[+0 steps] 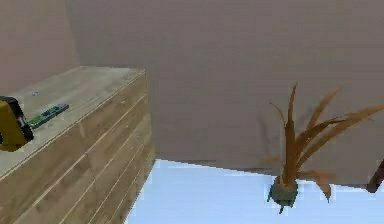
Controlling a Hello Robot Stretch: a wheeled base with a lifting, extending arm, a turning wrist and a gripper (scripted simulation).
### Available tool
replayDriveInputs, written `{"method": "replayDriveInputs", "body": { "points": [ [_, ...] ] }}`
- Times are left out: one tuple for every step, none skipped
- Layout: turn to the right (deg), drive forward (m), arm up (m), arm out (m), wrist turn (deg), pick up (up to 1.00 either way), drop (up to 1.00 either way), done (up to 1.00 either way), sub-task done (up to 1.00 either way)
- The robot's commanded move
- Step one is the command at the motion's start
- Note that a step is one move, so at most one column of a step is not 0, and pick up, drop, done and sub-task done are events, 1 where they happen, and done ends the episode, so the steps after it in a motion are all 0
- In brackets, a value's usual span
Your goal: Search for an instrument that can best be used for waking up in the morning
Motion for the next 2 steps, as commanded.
{"method": "replayDriveInputs", "body": {
  "points": [
    [-45.0,0.0,0.0,0.0,0.0,0.0,0.0,0.0,0.0],
    [0.0,0.0,0.0,0.0,0.0,0.0,0.0,1.0,0.0]
  ]
}}
